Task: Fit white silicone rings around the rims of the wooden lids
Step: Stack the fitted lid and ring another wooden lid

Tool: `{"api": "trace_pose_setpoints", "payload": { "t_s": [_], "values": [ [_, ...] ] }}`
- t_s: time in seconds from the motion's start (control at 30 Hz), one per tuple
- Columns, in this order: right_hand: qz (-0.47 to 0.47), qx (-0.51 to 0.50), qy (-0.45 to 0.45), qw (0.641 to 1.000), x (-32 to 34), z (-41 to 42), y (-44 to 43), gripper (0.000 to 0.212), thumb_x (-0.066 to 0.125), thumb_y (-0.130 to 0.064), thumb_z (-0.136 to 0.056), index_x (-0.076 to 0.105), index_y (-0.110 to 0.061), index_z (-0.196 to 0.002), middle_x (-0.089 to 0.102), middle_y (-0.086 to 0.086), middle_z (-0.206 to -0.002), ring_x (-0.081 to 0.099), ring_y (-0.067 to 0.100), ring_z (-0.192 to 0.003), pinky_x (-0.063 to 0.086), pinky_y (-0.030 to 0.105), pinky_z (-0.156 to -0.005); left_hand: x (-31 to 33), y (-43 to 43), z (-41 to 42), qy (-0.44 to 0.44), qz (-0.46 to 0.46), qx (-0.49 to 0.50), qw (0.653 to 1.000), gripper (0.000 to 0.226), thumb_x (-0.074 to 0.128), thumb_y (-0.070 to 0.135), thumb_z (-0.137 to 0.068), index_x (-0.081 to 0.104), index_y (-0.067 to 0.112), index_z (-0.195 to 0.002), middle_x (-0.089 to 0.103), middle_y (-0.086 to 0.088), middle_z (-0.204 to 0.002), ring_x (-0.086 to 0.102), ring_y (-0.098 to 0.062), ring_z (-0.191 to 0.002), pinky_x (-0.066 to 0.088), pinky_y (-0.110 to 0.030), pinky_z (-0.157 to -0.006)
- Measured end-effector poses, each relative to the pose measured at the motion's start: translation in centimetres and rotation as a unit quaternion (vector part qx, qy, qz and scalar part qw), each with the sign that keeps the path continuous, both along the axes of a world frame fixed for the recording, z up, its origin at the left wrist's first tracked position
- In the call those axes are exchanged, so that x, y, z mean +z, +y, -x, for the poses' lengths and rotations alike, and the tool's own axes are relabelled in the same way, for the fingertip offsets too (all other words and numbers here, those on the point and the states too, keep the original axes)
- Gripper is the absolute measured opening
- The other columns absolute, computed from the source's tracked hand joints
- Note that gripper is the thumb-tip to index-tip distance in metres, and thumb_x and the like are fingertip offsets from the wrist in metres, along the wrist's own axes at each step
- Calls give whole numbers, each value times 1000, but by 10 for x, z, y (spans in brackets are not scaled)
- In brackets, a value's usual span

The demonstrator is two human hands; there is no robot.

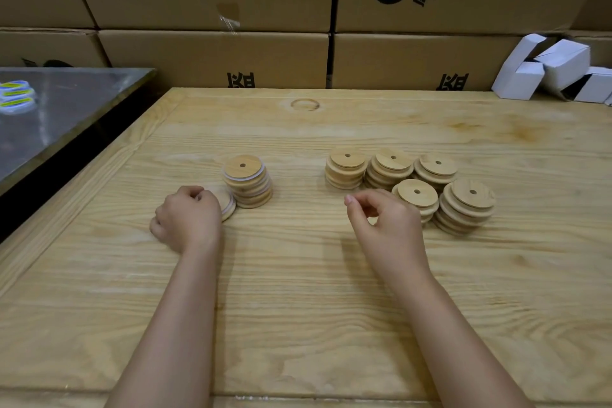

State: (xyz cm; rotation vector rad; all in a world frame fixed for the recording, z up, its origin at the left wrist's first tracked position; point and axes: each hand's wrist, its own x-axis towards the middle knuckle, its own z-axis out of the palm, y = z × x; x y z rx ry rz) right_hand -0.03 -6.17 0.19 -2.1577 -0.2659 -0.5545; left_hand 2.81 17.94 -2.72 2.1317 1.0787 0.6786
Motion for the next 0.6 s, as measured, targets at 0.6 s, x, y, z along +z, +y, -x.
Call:
{"api": "trace_pose_setpoints", "payload": {
  "t_s": [0.6],
  "values": [
    [306,-248,99,914,-8,-21,-33,29,61,-21,-85,58,-9,-112,52,10,-119,42,31,-111,35,40,-87,8,-71,12,-354,-340,-338,803,19,49,-3,-78,67,2,-79,65,-11,-79,59,-31,-73,42,-35,-74]
  ]
}}
